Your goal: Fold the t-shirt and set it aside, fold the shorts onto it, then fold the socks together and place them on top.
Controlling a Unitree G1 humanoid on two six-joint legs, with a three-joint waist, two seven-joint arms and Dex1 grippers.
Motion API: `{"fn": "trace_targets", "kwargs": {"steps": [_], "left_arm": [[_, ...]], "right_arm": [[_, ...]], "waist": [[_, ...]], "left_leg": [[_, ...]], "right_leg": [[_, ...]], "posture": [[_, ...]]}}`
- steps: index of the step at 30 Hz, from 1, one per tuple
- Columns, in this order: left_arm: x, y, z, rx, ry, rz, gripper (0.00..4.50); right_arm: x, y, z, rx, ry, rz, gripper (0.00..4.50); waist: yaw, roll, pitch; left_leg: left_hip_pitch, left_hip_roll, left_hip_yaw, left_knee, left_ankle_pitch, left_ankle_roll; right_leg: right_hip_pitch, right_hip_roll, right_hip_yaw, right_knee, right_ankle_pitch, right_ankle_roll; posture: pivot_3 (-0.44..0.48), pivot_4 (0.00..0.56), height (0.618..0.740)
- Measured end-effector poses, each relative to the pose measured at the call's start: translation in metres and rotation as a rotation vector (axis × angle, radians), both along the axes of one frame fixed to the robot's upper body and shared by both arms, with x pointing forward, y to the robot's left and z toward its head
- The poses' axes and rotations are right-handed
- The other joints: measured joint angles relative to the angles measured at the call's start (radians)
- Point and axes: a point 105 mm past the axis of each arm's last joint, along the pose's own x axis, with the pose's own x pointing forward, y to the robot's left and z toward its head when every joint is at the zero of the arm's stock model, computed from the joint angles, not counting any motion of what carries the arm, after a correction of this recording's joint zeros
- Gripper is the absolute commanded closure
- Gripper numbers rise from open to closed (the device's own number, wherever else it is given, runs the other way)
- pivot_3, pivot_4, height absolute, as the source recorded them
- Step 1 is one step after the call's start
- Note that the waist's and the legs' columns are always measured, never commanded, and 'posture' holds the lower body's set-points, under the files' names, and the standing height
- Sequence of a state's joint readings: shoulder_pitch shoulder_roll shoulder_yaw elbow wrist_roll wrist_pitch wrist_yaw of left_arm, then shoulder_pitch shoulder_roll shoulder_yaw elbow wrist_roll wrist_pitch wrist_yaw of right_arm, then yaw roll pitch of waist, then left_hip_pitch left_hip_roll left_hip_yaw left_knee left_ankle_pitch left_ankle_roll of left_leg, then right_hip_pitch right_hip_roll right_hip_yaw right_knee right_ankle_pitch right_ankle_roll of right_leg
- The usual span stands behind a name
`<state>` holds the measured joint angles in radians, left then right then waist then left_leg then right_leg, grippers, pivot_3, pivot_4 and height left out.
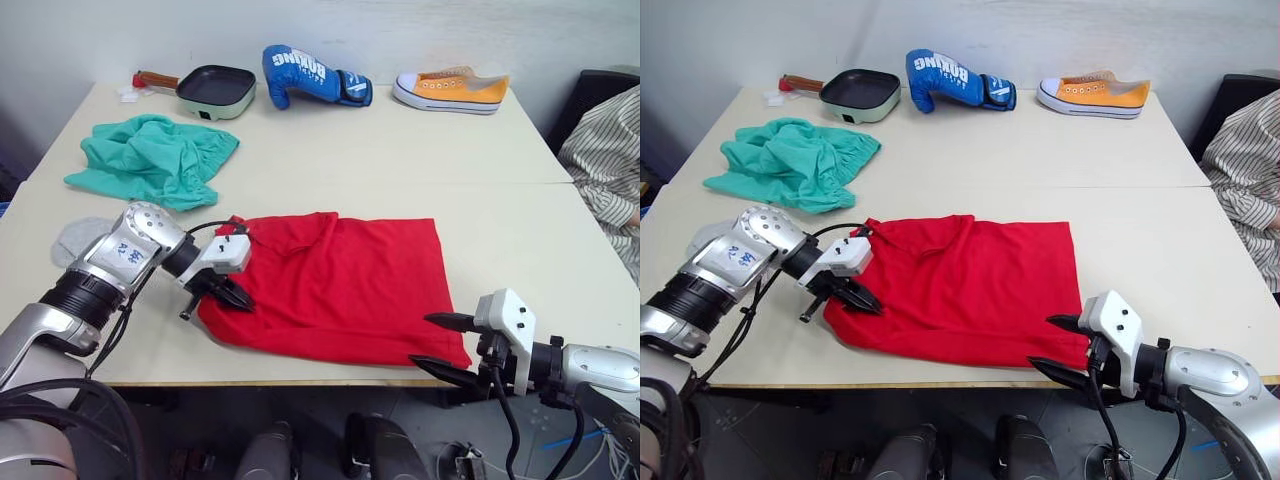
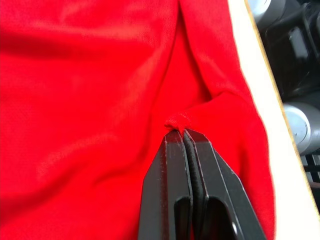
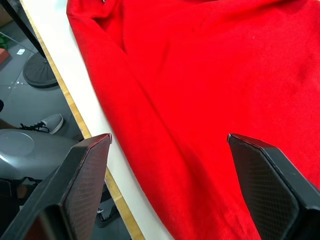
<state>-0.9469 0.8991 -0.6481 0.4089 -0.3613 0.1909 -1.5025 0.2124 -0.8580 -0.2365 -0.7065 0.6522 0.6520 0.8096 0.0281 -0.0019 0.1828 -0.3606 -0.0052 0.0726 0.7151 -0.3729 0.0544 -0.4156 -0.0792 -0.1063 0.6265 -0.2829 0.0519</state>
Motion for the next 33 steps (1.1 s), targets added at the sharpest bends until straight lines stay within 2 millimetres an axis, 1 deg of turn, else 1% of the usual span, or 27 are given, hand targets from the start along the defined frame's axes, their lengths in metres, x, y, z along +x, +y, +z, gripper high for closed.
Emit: {"fn": "trace_targets", "kwargs": {"steps": [3, 5, 6, 9, 11, 13, 15, 18, 20, 21, 24, 25, 26, 28, 29, 31, 33], "left_arm": [[0.013, -0.032, 0.02, -0.075, -0.066, -0.075, 4.47], [0.019, -0.05, 0.024, -0.102, -0.1, -0.121, 4.47], [0.022, -0.058, 0.022, -0.102, -0.117, -0.143, 4.47], [0.027, -0.063, 0.007, -0.055, -0.155, -0.183, 4.47], [0.03, -0.057, -0.001, 0.007, -0.19, -0.201, 4.47], [0.034, -0.046, -0.003, 0.04, -0.203, -0.176, 4.07], [0.037, -0.033, 0.003, 0.023, -0.211, -0.121, 3.57], [0.04, -0.019, 0.02, -0.052, -0.214, -0.022, 2.56], [0.039, -0.009, 0.032, -0.114, -0.202, 0.049, 1.99], [0.036, -0.004, 0.038, -0.141, -0.193, 0.083, 1.63], [0.024, 0.021, 0.055, -0.203, -0.151, 0.198, 1.63], [0.017, 0.033, 0.061, -0.214, -0.135, 0.247, 1.6], [0.01, 0.042, 0.062, -0.218, -0.122, 0.277, 1.59], [-0.008, 0.058, 0.055, -0.208, -0.08, 0.321, 1.99], [-0.018, 0.062, 0.047, -0.204, -0.039, 0.333, 2.23], [-0.037, 0.062, 0.03, -0.201, 0.049, 0.331, 2.88], [-0.054, 0.056, 0.014, -0.173, 0.098, 0.29, 3.51]], "right_arm": [[0.0, 0.002, -0.003, 0.002, 0.003, 0.0, 0.73], [0.0, 0.004, -0.004, 0.002, 0.004, 0.003, 0.73], [0.001, 0.004, -0.005, 0.001, 0.003, 0.001, 0.73], [0.001, 0.003, -0.006, -0.002, -0.006, -0.009, 0.73], [0.001, 0.002, -0.007, -0.008, -0.004, -0.014, 0.73], [0.001, 0.002, -0.008, -0.013, -0.003, -0.016, 0.73], [0.0, 0.001, -0.009, -0.014, 0.001, -0.019, 0.73], [-0.002, 0.0, -0.012, -0.02, 0.011, -0.023, 0.73], [-0.002, 0.0, -0.013, -0.028, 0.007, -0.023, 0.73], [-0.002, 0.0, -0.014, -0.031, 0.003, -0.023, 0.73], [-0.004, -0.002, -0.017, -0.041, 0.004, -0.029, 0.73], [-0.006, -0.003, -0.019, -0.043, 0.011, -0.036, 0.91], [-0.006, -0.003, -0.019, -0.039, 0.009, -0.039, 1.11], [-0.006, -0.003, -0.019, -0.024, 0.006, -0.05, 1.64], [-0.007, -0.003, -0.02, -0.019, 0.009, -0.055, 2.03], [-0.006, -0.002, -0.02, -0.011, 0.002, -0.058, 2.77], [-0.004, 0.002, -0.02, -0.006, -0.012, -0.05, 3.45]], "waist": [[0.005, 0.0, 0.0], [0.002, 0.0, 0.0], [0.0, 0.0, 0.0], [-0.009, 0.0, 0.0], [-0.012, 0.0, 0.0], [-0.011, 0.0, 0.0], [-0.009, 0.0, 0.0], [-0.005, 0.0, 0.0], [-0.002, 0.0, 0.0], [-0.004, 0.0, 0.0], [-0.008, 0.0, 0.0], [-0.01, 0.0, 0.0], [-0.014, 0.0, 0.0], [-0.018, 0.002, 0.0], [-0.017, 0.002, 0.001], [-0.013, 0.002, 0.001], [-0.003, 0.002, 0.001]], "left_leg": [[-0.001, -0.001, -0.003, 0.001, 0.0, 0.001], [-0.001, -0.001, -0.003, 0.001, 0.0, 0.001], [-0.001, -0.001, -0.003, 0.001, 0.0, 0.001], [-0.001, -0.001, -0.003, -0.001, 0.0, 0.0], [-0.002, -0.001, -0.003, -0.001, 0.001, -0.001], [-0.001, -0.001, -0.003, -0.001, 0.001, -0.001], [-0.002, -0.001, -0.003, 0.0, 0.001, -0.001], [-0.002, -0.001, -0.004, 0.0, 0.001, 0.0], [-0.003, -0.001, -0.006, 0.0, 0.001, 0.0], [-0.004, -0.001, -0.006, 0.0, 0.001, 0.0], [-0.006, -0.001, -0.008, 0.0, 0.001, -0.001], [-0.006, -0.001, -0.008, 0.0, 0.001, -0.001], [-0.006, -0.001, -0.008, 0.0, 0.001, -0.001], [-0.006, -0.001, -0.009, 0.0, 0.001, -0.001], [-0.005, -0.001, -0.009, 0.0, 0.001, -0.001], [-0.005, -0.001, -0.01, 0.001, 0.001, -0.001], [-0.004, -0.001, -0.012, 0.001, 0.001, -0.001]], "right_leg": [[0.002, 0.0, 0.0, -0.001, 0.0, 0.0], [0.002, 0.0, 0.0, -0.001, 0.0, 0.0], [0.002, 0.001, 0.0, -0.001, 0.0, 0.0], [0.001, 0.002, 0.0, 0.0, 0.0, 0.0], [0.0, 0.003, 0.0, 0.0, 0.0, 0.0], [0.0, 0.003, 0.0, 0.0, 0.0, 0.0], [0.0, 0.002, 0.0, -0.001, 0.0, 0.0], [0.0, 0.001, 0.0, -0.001, 0.0, 0.0], [0.0, 0.001, 0.0, -0.001, 0.0, 0.0], [0.0, 0.001, -0.001, -0.001, 0.0, 0.0], [-0.002, 0.002, -0.001, 0.0, 0.0, 0.0], [-0.002, 0.002, -0.001, 0.001, 0.0, 0.0], [-0.002, 0.002, -0.001, 0.0, 0.0, 0.0], [-0.001, 0.002, -0.001, 0.0, 0.0, 0.0], [0.0, 0.002, -0.001, 0.0, 0.0, 0.0], [0.001, 0.001, 0.0, -0.002, 0.0, 0.0], [0.002, 0.001, 0.001, -0.004, 0.0, 0.0]], "posture": [[0.0, 0.15, 0.74], [0.0, 0.15, 0.74], [0.0, 0.15, 0.74], [0.0, 0.15, 0.74], [0.0, 0.15, 0.74], [0.0, 0.15, 0.74], [0.0, 0.15, 0.74], [0.0, 0.15, 0.74], [0.0, 0.15, 0.74], [0.0, 0.15, 0.74], [0.0, 0.15, 0.74], [0.0, 0.15, 0.74], [0.0, 0.15, 0.74], [0.0, 0.15, 0.74], [0.0, 0.15, 0.74], [0.0, 0.15, 0.74], [0.0, 0.15, 0.74]]}}
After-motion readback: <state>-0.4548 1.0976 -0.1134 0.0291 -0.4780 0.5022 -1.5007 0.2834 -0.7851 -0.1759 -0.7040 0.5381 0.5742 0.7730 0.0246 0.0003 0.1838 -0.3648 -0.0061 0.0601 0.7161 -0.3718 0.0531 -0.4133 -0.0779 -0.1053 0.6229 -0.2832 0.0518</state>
